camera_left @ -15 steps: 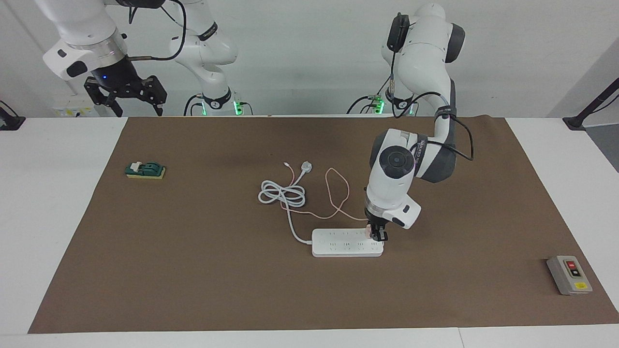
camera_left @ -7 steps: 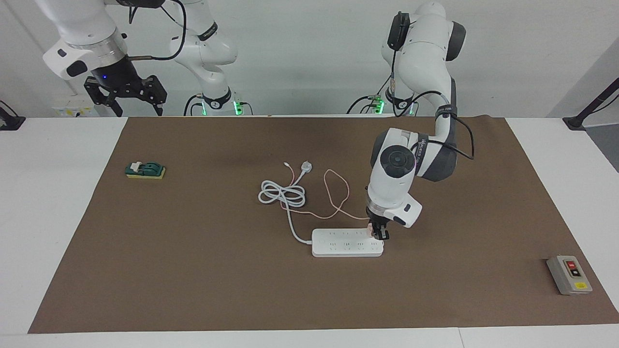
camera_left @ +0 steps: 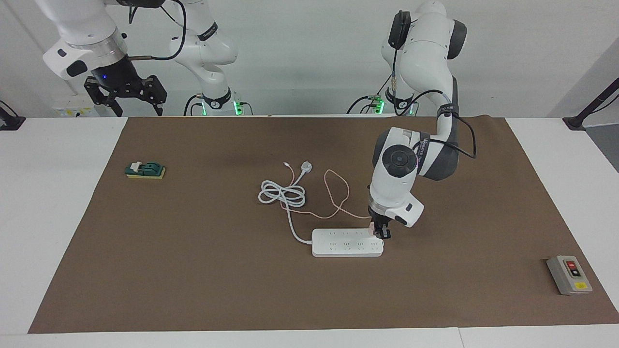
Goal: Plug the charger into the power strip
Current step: 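Press the pink plug down into the power strip socket with the left gripper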
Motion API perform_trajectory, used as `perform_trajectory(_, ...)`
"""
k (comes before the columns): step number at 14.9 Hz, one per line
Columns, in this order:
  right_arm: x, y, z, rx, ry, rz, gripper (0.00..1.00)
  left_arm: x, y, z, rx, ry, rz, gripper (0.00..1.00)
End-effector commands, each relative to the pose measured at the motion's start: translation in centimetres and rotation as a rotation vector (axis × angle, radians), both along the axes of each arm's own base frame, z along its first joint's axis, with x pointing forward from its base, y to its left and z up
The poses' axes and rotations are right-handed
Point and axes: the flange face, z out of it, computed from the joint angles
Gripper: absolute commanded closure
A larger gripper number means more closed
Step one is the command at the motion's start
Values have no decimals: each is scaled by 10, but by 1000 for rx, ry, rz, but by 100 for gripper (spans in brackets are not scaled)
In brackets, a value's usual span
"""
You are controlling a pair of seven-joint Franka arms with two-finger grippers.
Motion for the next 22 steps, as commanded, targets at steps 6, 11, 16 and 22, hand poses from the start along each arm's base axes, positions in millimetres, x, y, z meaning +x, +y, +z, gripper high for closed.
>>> perform_trajectory(6,-5,0,0,-1,-10,-12,0,-4,2,-1,-4,-36,-42,100)
perform_trajectory(11,-5,1,0,-2,-10,-10,0,-5,3,-4,-2,-28,-43,100)
perform_trajectory(16,-5,0,1,-2,-13,-13,0,-6,3,-5,-3,-22,-49,100)
perform_trajectory(22,-4,0,0,-2,-12,-13,0,-8,2,-5,-6,-20,-56,100)
